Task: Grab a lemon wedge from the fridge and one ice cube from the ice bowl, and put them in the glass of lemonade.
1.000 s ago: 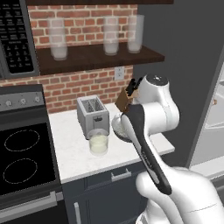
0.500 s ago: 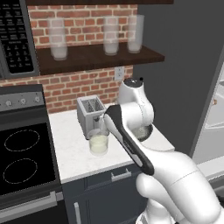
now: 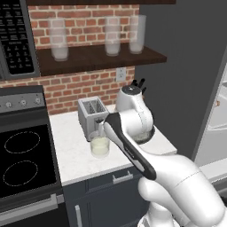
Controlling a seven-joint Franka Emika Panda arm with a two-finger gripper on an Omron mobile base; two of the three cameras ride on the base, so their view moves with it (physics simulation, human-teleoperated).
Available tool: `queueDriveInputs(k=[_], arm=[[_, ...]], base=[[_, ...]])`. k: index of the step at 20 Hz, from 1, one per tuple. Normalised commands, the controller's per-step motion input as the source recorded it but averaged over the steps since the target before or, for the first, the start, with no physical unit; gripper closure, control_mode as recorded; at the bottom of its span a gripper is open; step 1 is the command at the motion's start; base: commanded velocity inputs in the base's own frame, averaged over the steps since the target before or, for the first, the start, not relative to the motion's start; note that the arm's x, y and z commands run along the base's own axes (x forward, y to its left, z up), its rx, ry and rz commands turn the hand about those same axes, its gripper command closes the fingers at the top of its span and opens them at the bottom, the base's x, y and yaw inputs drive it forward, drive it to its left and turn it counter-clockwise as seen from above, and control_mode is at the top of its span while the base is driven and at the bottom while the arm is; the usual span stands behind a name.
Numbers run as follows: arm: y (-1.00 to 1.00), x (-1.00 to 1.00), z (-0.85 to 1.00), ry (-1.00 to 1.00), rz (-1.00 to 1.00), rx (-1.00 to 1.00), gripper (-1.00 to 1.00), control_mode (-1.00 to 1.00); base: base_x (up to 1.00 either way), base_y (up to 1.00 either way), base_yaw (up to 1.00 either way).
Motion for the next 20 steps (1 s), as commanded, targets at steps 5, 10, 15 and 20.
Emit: queueDriveInputs(k=[5, 10, 15, 20], arm=[[0.0, 0.0, 0.0, 0.0, 0.0, 0.0, 1.0, -1.0], [0.0, 0.01, 0.0, 0.0, 0.0, 0.0, 1.0, -1.0], [0.08, 0.19, 0.04, 0.0, 0.0, 0.0, 1.0, -1.0], [0.18, 0.33, 0.14, 0.01, 0.0, 0.0, 1.0, -1.0]], base=[[0.0, 0.0, 0.0], [0.0, 0.0, 0.0], [0.0, 0.0, 0.0], [0.0, 0.0, 0.0]])
